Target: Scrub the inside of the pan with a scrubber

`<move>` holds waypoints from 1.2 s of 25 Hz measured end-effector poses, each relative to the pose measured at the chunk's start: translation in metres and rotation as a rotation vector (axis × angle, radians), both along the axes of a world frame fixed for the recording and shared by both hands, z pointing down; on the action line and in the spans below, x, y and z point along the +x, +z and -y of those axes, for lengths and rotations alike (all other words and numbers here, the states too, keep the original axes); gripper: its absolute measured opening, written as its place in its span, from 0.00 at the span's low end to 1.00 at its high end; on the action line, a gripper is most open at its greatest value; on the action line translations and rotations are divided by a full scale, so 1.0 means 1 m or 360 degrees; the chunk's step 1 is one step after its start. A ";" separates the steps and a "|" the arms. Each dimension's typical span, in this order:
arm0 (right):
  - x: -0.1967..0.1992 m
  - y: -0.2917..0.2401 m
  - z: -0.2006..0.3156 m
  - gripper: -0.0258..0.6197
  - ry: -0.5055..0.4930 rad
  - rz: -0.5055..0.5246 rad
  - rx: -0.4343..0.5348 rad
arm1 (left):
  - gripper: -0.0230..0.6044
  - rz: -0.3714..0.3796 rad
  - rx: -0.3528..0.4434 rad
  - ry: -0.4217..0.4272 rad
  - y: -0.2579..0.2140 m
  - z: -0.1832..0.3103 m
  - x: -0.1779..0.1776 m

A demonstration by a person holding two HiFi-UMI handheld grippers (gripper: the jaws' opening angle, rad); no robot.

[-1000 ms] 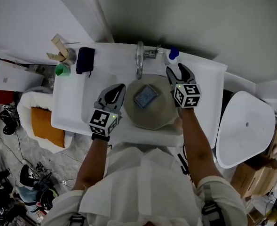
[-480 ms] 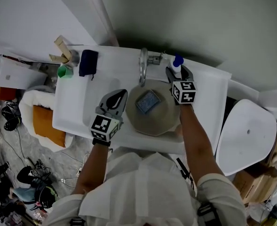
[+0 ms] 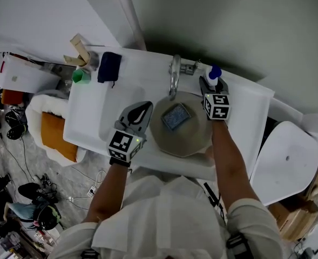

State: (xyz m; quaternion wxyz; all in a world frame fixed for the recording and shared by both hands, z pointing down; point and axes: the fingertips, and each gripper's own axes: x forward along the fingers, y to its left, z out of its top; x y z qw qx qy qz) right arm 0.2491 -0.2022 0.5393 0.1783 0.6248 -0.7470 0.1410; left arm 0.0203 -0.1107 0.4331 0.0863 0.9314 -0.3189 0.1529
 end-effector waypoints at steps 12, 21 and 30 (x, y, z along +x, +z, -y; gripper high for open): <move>-0.008 -0.002 -0.015 0.35 -0.0101 -0.0017 -0.0169 | 0.06 -0.0003 0.0020 -0.0010 -0.005 -0.002 -0.009; -0.028 -0.040 -0.071 0.35 -0.0135 0.0121 -0.0110 | 0.06 -0.0051 0.0056 0.0039 -0.016 -0.004 -0.010; -0.054 -0.085 -0.127 0.35 -0.0189 0.0151 -0.0086 | 0.06 -0.0098 0.0122 0.0103 -0.041 -0.008 -0.014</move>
